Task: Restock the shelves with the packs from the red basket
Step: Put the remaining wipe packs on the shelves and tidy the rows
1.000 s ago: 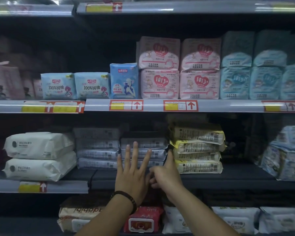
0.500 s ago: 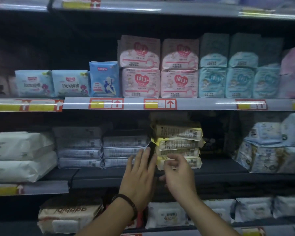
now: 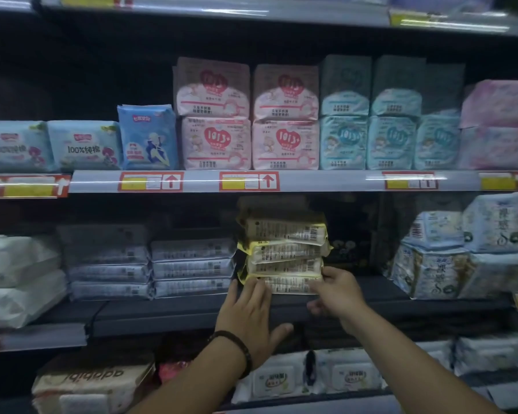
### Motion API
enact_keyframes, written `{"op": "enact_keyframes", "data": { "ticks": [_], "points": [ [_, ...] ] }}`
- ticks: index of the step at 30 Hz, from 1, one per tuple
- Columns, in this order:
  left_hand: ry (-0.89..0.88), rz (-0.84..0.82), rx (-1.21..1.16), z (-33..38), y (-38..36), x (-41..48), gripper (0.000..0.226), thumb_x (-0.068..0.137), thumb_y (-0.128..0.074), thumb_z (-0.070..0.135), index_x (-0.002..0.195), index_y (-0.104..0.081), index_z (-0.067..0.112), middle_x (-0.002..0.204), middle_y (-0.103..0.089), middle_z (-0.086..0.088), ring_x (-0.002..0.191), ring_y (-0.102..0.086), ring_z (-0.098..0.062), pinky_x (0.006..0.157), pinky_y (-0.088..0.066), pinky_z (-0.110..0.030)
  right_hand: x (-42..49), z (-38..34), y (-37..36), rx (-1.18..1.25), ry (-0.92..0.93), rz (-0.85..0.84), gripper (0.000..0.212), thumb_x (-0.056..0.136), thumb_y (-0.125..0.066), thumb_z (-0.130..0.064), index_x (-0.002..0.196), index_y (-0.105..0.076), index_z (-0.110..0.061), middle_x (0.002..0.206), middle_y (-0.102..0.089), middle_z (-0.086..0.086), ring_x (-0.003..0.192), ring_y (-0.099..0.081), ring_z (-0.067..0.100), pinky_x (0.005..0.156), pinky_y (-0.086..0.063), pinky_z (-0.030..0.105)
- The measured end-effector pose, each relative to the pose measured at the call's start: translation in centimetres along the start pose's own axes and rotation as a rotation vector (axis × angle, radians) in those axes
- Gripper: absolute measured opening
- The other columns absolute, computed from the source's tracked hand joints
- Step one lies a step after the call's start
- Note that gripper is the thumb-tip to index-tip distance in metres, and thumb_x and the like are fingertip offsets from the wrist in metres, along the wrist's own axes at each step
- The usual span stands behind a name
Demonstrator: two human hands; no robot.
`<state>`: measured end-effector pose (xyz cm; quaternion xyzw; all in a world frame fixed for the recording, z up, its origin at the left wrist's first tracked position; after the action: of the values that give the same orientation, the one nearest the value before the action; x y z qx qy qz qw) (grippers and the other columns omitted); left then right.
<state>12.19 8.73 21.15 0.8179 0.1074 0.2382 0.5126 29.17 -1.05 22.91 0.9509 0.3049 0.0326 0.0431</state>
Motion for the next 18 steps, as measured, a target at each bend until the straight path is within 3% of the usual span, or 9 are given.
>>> {"op": "enact_keyframes", "data": {
  "ticks": [6,11,18],
  "points": [
    [0.011,0.028,0.03,0.7,0.4,0.2,0.102,0.093,-0.006,0.081,0.161,-0.02,0.006,0.159,-0.025,-0.012,0.151,-0.017,-0.037,0.124,-0.007,-0.06,0.3,-0.1,-0.9,0.117,0.015,-0.012,0.074,0.102,-0.069,-0.011,0.165,-0.029,-0.016,0.133,-0.066,0.014,0.059,-0.075,0.023,0.055,-0.061,0.034],
    [-0.168,0.084,0.006,2.2,0.9,0.3,0.094,0.1,-0.015,0.075,0.165,0.001,0.009,0.173,0.005,-0.012,0.159,0.006,-0.035,0.127,0.007,-0.059,0.0,-0.1,-0.8,-0.039,0.08,-0.037,0.045,0.1,-0.068,-0.001,0.14,-0.06,-0.018,0.107,-0.078,0.012,0.061,-0.078,0.026,0.054,-0.062,0.035],
    [-0.178,0.055,-0.044,2.6,0.1,0.9,0.093,0.099,-0.013,0.075,0.165,0.003,0.012,0.174,0.007,-0.008,0.16,0.009,-0.031,0.127,0.005,-0.057,1.1,-1.0,-0.6,-0.346,0.193,0.079,0.037,0.098,-0.072,-0.006,0.132,-0.061,-0.015,0.093,-0.078,0.009,0.05,-0.074,0.024,0.043,-0.056,0.029]
  ]
}}
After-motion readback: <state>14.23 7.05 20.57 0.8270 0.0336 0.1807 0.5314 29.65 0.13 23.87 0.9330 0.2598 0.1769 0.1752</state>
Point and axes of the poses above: each hand's wrist, its own x-axis towards the middle knuckle, its own y-axis out of the back of the hand, z = x × y, the point moved 4 cm from there along x, towards the middle knuckle
